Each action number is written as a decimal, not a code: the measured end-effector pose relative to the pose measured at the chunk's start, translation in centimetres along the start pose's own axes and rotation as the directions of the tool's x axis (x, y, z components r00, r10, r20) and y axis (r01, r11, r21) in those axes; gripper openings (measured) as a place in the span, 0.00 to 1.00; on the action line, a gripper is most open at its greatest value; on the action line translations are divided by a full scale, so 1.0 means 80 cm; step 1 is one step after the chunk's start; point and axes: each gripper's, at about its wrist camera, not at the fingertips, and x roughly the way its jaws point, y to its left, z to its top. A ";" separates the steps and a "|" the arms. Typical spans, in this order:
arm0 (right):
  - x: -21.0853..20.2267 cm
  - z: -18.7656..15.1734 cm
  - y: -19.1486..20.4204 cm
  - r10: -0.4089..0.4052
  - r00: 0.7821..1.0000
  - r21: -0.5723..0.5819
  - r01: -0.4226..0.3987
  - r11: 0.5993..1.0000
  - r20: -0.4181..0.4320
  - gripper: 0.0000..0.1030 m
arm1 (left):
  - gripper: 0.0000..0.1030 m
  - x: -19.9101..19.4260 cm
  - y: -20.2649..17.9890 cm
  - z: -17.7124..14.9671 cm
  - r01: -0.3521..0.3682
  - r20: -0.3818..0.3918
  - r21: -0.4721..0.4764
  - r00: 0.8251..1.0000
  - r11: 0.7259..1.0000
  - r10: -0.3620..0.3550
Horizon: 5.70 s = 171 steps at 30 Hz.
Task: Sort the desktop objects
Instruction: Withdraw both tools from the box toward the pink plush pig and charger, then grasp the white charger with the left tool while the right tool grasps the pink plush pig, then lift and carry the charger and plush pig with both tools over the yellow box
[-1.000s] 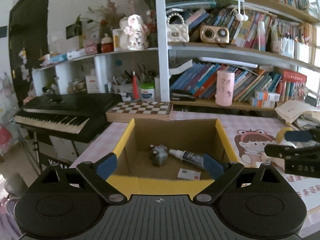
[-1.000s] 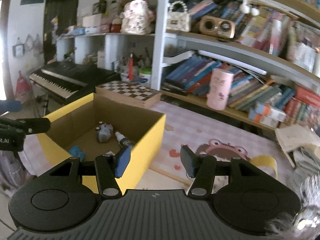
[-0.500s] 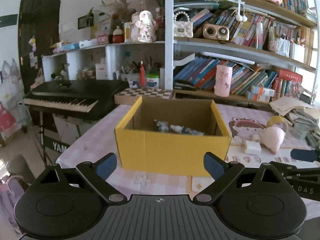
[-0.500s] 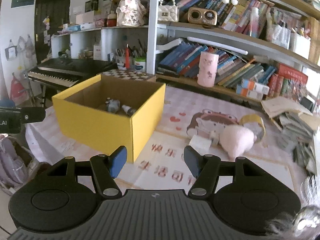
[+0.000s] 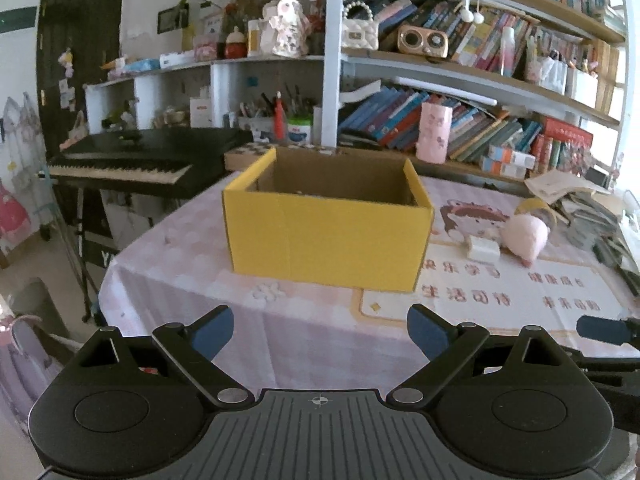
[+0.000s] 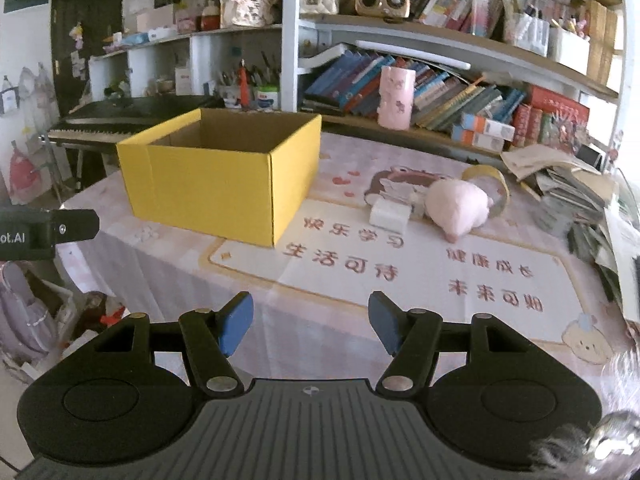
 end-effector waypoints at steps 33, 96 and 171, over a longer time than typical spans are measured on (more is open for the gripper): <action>-0.002 -0.027 -0.109 -0.196 0.976 0.149 0.208 0.967 -0.092 0.69 | 0.93 0.062 -0.137 -0.005 0.271 -0.126 0.172 0.960 0.947 -0.252; 0.328 0.124 -0.287 0.098 0.972 -0.157 -0.133 0.979 -0.215 0.98 | 0.93 0.262 -0.291 0.080 -0.003 -0.255 0.142 0.966 0.990 0.039; 0.104 0.069 -0.237 0.068 0.997 0.134 -0.063 0.989 -0.036 0.84 | 0.65 0.145 -0.197 0.071 0.239 -0.118 -0.069 0.962 0.969 -0.246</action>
